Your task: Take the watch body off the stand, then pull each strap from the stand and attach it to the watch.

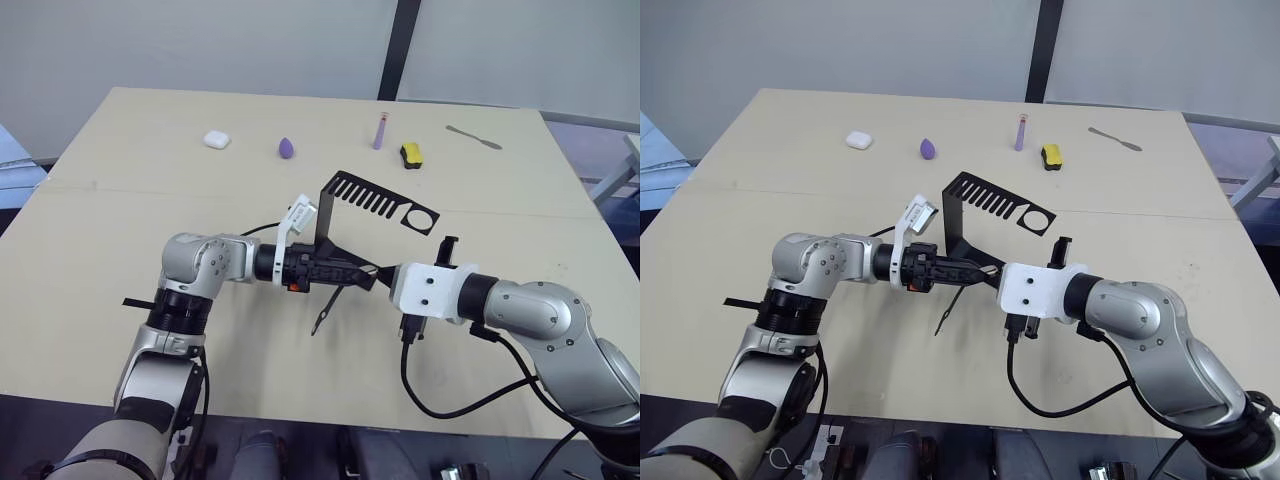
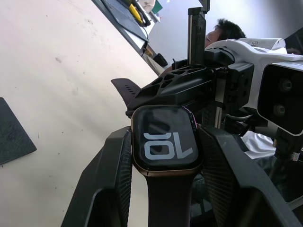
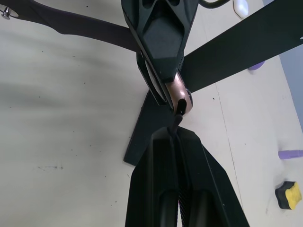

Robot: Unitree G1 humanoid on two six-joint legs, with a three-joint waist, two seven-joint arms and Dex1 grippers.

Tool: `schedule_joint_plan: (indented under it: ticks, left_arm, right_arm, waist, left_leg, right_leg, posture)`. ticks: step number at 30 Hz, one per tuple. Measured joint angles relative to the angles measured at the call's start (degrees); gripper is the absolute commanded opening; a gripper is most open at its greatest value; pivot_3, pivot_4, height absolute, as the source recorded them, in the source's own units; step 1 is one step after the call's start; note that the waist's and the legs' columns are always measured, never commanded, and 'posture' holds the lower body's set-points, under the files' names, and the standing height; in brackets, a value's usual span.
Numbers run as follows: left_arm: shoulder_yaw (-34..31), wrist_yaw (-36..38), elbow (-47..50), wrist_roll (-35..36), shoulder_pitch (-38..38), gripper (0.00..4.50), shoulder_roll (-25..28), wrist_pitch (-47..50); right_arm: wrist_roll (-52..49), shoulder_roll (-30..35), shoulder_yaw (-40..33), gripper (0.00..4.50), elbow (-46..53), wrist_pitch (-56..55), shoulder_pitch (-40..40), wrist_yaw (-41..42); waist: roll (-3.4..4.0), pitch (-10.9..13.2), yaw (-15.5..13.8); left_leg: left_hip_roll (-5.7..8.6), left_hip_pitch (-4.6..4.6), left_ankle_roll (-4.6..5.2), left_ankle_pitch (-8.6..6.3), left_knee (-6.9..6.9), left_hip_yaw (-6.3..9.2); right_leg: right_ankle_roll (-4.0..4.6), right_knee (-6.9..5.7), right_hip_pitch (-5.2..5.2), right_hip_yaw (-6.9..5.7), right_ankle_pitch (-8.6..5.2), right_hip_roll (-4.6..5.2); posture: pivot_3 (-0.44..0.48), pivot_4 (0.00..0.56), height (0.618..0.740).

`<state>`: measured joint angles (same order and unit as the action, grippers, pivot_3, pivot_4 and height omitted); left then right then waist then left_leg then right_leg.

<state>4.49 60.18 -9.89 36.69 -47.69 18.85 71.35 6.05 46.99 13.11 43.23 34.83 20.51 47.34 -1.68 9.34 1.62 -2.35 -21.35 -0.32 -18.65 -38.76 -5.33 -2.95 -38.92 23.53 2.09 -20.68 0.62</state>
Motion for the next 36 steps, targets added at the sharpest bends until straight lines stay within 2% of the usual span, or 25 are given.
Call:
schedule_joint_plan:
  ticks: [6, 9, 12, 16, 17, 22, 25, 26, 30, 36]
  left_arm:
    - [0.2, 0.0, 0.0, 0.0, 0.0, 1.59, 0.0, -0.6]
    - [0.8, 0.6, -0.1, 0.0, 0.0, 1.59, 0.2, -1.7]
    - [1.9, 1.2, -0.1, 0.0, 0.0, 1.59, 0.2, -3.1]
    - [3.6, 3.8, 0.4, -0.9, 0.2, 1.59, 3.2, -8.0]
    - [4.1, 4.8, 1.2, -1.2, 0.5, 1.59, 4.4, -9.9]
    - [8.1, 11.0, 8.3, -5.2, 4.0, 1.59, 9.8, -22.8]
    - [9.8, 13.7, 10.7, -10.4, 6.5, 1.59, 12.0, -35.7]
    - [9.9, 14.4, 11.4, -11.5, 7.3, 1.59, 12.5, -39.1]
    - [10.2, 17.5, 12.0, -19.8, 11.8, 1.59, 14.9, -63.1]
    - [10.1, 17.0, 9.2, -26.3, 12.1, 1.59, 14.6, -84.6]
  right_arm:
    - [0.0, 0.0, 0.0, 0.00, 0.0, 0.1, 0.0, 0.0]
    - [-0.4, 0.0, -0.2, 0.91, 0.4, 0.1, 0.0, 0.0]
    - [-2.9, 0.3, -2.0, 2.30, 2.2, 0.4, -0.5, 1.0]
    - [-12.4, 2.0, -13.2, 4.20, 5.8, 3.7, -6.9, 5.7]
    - [-15.0, 1.8, -16.2, 4.44, 5.9, 4.5, -8.5, 6.5]
    - [-27.1, 1.2, -28.5, 4.44, 5.7, 6.0, -13.6, 10.6]
    - [-34.8, 0.4, -33.1, 4.44, 5.5, 7.5, -14.9, 11.1]
    - [-36.2, 0.4, -33.7, 4.44, 5.4, 7.8, -15.4, 11.2]
    - [-42.6, 0.0, -34.5, 4.44, 5.3, 8.1, -17.7, 10.9]
    - [-44.2, 1.0, -33.4, 4.44, 4.8, 6.4, -17.8, 9.9]
  waist:
    - [0.00, 0.0, 0.0]
    - [0.00, 0.0, 0.0]
    - [0.00, 0.0, 0.0]
    - [0.00, 0.0, -0.1]
    - [0.00, 0.0, 0.0]
    - [0.00, 0.0, 0.0]
    - [0.01, 0.0, -0.1]
    - [0.00, 0.0, -0.1]
    - [0.01, 0.0, 0.0]
    - [0.01, 0.0, -0.1]
  left_leg:
    - [0.00, 0.00, 0.00, 0.00, 0.00, 0.00]
    - [0.00, 0.00, 0.00, 0.00, 0.00, 0.00]
    - [0.00, -0.01, 0.00, 0.00, 0.00, 0.01]
    - [0.00, -0.01, 0.00, 0.00, 0.01, 0.01]
    - [0.00, 0.00, 0.00, 0.00, 0.03, 0.01]
    - [-0.01, 0.04, 0.00, 0.00, 0.08, -0.01]
    - [0.00, 0.05, 0.00, 0.00, 0.08, -0.01]
    - [-0.01, 0.04, 0.01, -0.01, 0.09, -0.01]
    - [-0.01, 0.04, 0.02, -0.01, 0.12, -0.03]
    - [-0.01, 0.04, 0.12, -0.07, 0.11, -0.03]
  right_leg:
    - [0.00, 0.00, 0.00, 0.00, 0.00, 0.00]
    - [0.00, 0.00, 0.00, 0.00, 0.00, 0.00]
    - [0.00, 0.00, 0.00, -0.01, 0.00, 0.00]
    - [0.00, 0.04, -0.04, -0.01, 0.00, 0.00]
    - [0.00, 0.03, -0.04, 0.00, 0.00, -0.01]
    - [0.00, 0.06, -0.07, 0.02, 0.00, -0.03]
    - [0.00, 0.11, -0.09, 0.02, 0.00, -0.02]
    - [0.00, 0.12, -0.10, 0.02, 0.00, -0.02]
    - [0.00, 0.16, -0.10, 0.03, 0.00, -0.03]
    - [-0.01, 0.23, -0.15, 0.03, 0.00, -0.02]
  posture:
    - [0.000, 0.150, 0.740]
    - [0.000, 0.150, 0.740]
    - [0.000, 0.150, 0.740]
    - [0.000, 0.150, 0.740]
    - [0.000, 0.150, 0.740]
    - [0.000, 0.150, 0.740]
    - [0.000, 0.150, 0.740]
    - [0.000, 0.150, 0.740]
    - [0.000, 0.150, 0.740]
    - [0.000, 0.150, 0.740]
